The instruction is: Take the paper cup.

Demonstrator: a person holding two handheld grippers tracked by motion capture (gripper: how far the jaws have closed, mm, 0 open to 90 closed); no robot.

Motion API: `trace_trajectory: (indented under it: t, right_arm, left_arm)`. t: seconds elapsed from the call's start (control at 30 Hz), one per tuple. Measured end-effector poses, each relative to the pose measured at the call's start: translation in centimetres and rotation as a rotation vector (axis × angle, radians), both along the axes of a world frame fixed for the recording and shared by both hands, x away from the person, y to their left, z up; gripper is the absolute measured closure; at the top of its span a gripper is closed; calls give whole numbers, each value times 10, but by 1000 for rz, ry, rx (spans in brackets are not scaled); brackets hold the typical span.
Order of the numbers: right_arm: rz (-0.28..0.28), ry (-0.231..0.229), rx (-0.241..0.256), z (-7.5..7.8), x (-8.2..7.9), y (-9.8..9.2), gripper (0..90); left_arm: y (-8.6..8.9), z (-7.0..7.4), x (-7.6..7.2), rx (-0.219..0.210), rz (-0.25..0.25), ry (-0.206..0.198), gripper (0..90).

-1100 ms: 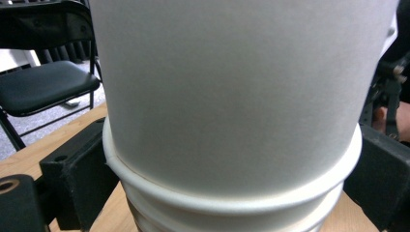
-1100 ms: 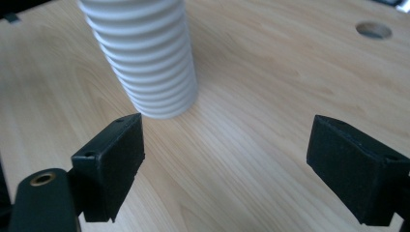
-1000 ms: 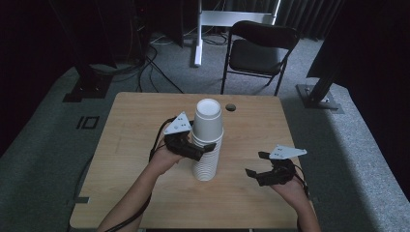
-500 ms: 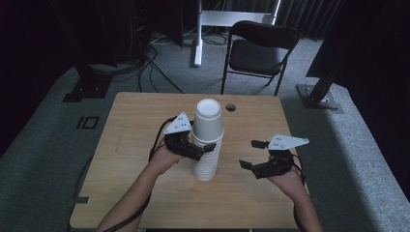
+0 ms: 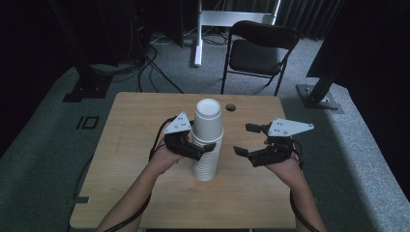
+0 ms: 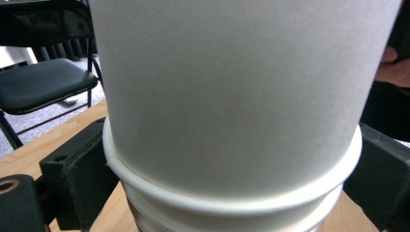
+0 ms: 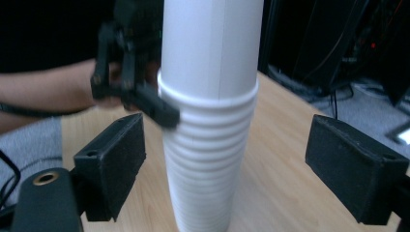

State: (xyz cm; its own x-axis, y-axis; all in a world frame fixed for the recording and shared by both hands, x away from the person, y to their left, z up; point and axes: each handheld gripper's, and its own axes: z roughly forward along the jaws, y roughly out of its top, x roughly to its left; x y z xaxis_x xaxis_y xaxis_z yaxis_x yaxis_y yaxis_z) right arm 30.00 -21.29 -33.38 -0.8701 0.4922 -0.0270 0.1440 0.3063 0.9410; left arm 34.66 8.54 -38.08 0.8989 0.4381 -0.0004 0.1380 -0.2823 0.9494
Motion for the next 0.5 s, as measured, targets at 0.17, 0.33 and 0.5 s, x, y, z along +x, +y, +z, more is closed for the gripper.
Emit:
trace_trajectory:
  t: [0.17,0.33,0.5]
  right_arm:
    - [8,-15,12,14,6,6,144]
    - [14,-31,16,26,13,13,142]
    - [26,-55,50,34,18,19,114]
  left_arm:
    - [0,0,0,-1,1,2,45]
    - [0,1,0,4,-2,3,45]
    - [-1,1,0,4,1,3,45]
